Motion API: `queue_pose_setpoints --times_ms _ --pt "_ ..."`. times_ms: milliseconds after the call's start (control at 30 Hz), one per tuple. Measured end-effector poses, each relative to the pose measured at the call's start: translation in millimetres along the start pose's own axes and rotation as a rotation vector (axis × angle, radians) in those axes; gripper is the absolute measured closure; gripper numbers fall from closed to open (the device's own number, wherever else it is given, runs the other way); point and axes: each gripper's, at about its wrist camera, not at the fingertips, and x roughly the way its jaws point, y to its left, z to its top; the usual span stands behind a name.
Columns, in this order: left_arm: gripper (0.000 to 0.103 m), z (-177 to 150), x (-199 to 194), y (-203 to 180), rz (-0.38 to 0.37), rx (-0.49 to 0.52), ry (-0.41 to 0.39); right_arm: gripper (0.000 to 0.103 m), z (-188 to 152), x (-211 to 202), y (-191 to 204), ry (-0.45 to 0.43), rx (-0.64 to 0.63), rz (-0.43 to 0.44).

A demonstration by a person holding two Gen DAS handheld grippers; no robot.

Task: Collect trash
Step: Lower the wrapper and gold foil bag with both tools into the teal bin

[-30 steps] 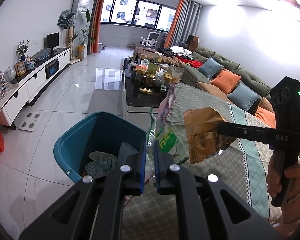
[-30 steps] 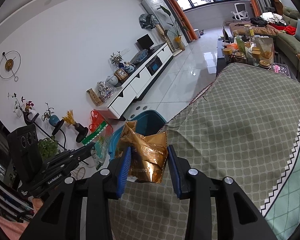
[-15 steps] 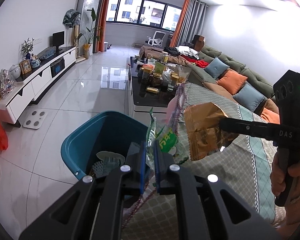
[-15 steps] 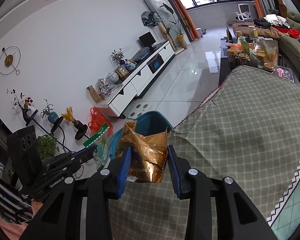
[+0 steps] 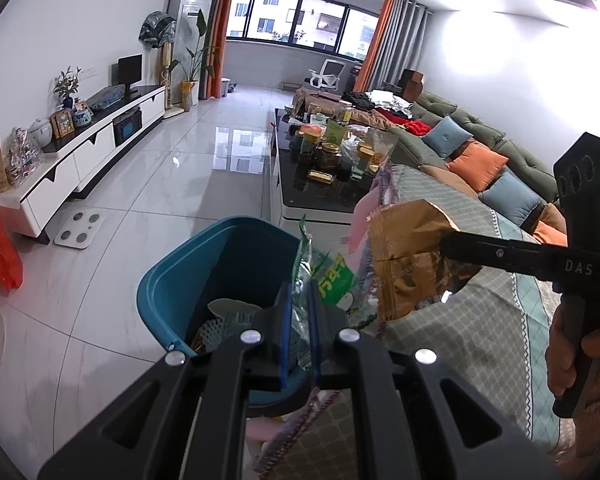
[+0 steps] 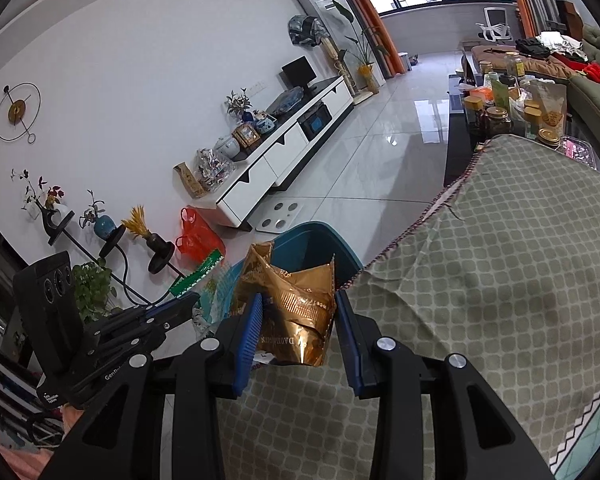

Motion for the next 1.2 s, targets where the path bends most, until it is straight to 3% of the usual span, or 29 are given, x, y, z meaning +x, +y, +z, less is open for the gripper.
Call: queue_pose_setpoints --times_ms 1200 --pt "0.094 -10.5 52.4 32.8 0.061 -0.088 0.094 0.066 14.0 76.1 21.2 0.11 -0.042 -0.081"
